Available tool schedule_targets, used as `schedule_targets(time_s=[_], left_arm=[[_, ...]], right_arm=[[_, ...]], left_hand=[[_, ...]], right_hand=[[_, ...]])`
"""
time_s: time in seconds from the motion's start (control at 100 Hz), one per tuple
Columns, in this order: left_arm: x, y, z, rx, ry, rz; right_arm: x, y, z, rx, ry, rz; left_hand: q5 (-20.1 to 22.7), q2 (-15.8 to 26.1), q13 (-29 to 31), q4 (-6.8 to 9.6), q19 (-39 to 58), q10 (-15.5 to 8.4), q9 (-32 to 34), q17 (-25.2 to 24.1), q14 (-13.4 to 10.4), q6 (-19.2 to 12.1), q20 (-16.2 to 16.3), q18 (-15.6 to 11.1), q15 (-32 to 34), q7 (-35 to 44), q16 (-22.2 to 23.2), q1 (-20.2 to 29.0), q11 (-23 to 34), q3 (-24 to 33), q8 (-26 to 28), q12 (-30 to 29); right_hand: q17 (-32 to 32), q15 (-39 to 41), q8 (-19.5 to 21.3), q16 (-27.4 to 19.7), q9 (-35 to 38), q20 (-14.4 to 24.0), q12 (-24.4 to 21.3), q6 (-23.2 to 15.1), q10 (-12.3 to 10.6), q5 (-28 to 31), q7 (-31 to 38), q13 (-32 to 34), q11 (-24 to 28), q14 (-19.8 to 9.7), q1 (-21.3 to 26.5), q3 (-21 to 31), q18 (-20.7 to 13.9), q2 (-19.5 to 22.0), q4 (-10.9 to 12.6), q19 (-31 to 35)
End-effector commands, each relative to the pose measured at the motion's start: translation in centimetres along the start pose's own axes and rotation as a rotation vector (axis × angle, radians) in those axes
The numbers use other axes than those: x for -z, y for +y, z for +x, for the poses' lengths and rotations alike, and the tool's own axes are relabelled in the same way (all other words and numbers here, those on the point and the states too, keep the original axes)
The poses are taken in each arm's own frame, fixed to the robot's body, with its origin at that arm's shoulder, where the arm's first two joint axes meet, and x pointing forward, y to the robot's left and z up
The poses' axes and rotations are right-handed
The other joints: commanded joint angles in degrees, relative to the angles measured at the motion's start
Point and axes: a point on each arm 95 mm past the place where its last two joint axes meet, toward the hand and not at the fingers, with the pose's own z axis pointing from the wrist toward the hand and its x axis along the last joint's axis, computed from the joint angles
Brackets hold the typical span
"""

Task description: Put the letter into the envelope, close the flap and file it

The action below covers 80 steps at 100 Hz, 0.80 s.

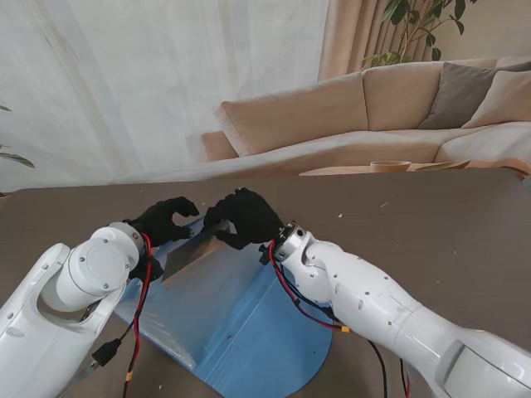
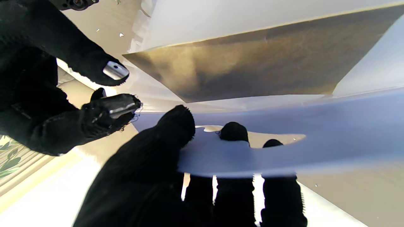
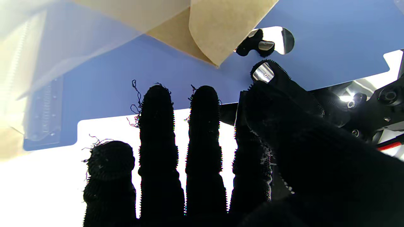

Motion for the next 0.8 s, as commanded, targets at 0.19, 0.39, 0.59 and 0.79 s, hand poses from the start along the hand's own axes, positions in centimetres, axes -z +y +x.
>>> schedule_targets(time_s=[0.19, 0.39, 0.59, 0.79], left_arm=[[0.3, 0.1, 0.6, -0.002, 0.026, -0.013], [0.2, -0.3, 0.3, -0.001, 0.026, -0.004], [0.2, -0.4, 0.3, -0.003, 0.029, -0.003], [0.3, -0.5, 0.3, -0.004, 0.03, -0.003]], right_arm=[[-0.1, -0.1, 0.3, 0.001, 0.003, 0.026], [0.4, 0.5, 0.8, 0.021, -0.008, 0.065], [1.1, 0.9, 1.1, 0.084, -0.016, 0.142], [1.6, 1.1, 1.2, 0.161, -0.044, 0.199]], left_hand=[[-2.0, 2.9, 2.7, -0.68, 0.6, 0.4, -1.4, -0.8, -4.9, 0.4, -0.8, -0.1, 4.4, 1.1, 1.3, 5.0, -0.8, 0.4, 0.6, -0.2], [-1.9, 2.9, 2.7, -0.73, 0.6, 0.3, -1.4, -0.9, -4.7, 0.3, -0.8, -0.1, 4.5, 1.2, 1.5, 5.1, -0.9, 0.5, 0.6, -0.2], [-2.0, 2.8, 2.6, -0.74, 0.6, 0.3, -1.3, -0.9, -4.7, 0.3, -0.8, -0.1, 4.4, 1.1, 1.6, 5.0, -0.9, 0.5, 0.5, -0.1], [-2.0, 2.8, 2.7, -0.74, 0.6, 0.3, -1.4, -0.9, -4.7, 0.3, -0.7, -0.1, 4.4, 1.1, 1.6, 5.0, -0.9, 0.5, 0.5, -0.1]], right_hand=[[-0.1, 0.4, -0.9, 0.5, -0.1, 0.8, -0.7, 0.5, 0.5, 0.8, -1.1, -0.7, -0.2, -1.4, -0.1, 1.8, -1.0, 0.0, 1.8, 0.7], [-0.6, 0.2, -1.7, 0.5, -0.9, 1.0, -0.3, 1.3, 0.6, -0.4, -2.0, -1.6, -0.5, -1.2, -0.2, 3.2, -1.4, -1.2, 2.6, 1.1], [-2.8, 1.1, 0.3, 2.2, -7.0, 2.2, 2.5, 3.8, 0.2, -2.4, -7.2, -6.6, 1.9, -2.4, -2.3, 4.8, -3.4, -2.0, 3.7, 1.4], [-3.3, 4.3, 1.5, 4.5, -10.8, 3.8, 4.7, 6.2, 0.2, -2.6, -11.8, -8.9, 5.2, -2.9, -5.3, 3.3, -5.0, -1.1, 4.9, 2.8]])
